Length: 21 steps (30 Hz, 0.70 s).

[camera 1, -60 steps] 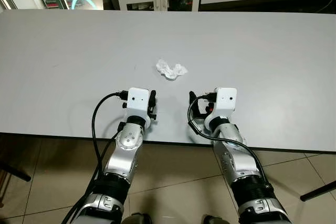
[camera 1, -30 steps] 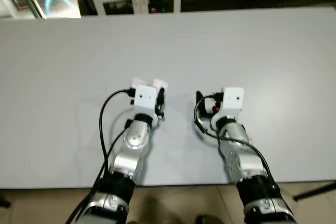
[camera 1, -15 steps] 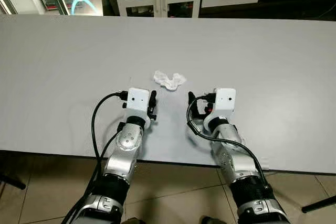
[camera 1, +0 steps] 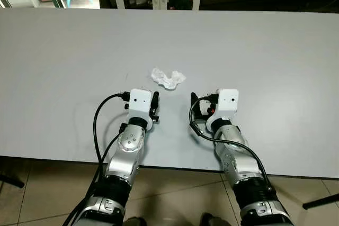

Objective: Picking trash to rubbish bin

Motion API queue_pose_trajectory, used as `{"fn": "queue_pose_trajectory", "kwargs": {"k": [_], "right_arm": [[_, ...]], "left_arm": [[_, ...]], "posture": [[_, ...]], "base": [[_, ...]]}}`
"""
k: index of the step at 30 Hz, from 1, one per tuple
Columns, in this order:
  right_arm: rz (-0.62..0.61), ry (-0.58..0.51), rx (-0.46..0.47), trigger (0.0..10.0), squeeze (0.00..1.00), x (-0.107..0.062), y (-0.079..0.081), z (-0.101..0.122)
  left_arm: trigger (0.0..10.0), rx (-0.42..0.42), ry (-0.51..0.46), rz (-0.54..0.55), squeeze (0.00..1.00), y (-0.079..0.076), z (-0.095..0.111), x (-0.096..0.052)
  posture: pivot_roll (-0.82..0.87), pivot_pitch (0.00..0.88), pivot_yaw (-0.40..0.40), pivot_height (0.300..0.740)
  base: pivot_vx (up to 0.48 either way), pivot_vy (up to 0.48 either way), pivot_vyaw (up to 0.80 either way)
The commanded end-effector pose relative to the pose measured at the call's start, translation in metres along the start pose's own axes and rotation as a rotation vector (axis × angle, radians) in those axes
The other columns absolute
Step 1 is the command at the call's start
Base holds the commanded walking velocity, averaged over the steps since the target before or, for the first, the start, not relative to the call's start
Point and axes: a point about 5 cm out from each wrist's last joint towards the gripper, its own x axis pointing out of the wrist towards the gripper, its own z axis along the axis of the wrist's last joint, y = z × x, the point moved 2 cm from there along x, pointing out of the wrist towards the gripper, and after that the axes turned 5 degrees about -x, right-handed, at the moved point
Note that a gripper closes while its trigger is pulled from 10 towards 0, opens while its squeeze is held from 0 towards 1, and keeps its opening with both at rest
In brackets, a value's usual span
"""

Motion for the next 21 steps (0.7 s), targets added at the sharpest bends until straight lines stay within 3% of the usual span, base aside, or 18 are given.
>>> {"fn": "queue_pose_trajectory", "kwargs": {"k": [1, 21], "right_arm": [[-0.001, 0.016, 0.005, 10.0, 0.0, -0.001, 0.0, -0.003], [-0.002, 0.029, 0.015, 10.0, 0.0, -0.012, 0.003, -0.01]], "left_arm": [[10.0, -0.002, 0.014, 0.003, 0.0, 0.001, -0.003, -0.001], [10.0, -0.006, 0.021, 0.004, 0.0, 0.001, -0.007, -0.012]], "posture": [[-0.06, 0.136, 0.051, 0.74], [-0.05, 0.189, 0.051, 0.74]], "base": [[0.0, 0.0, 0.0], [0.0, 0.0, 0.0]]}}
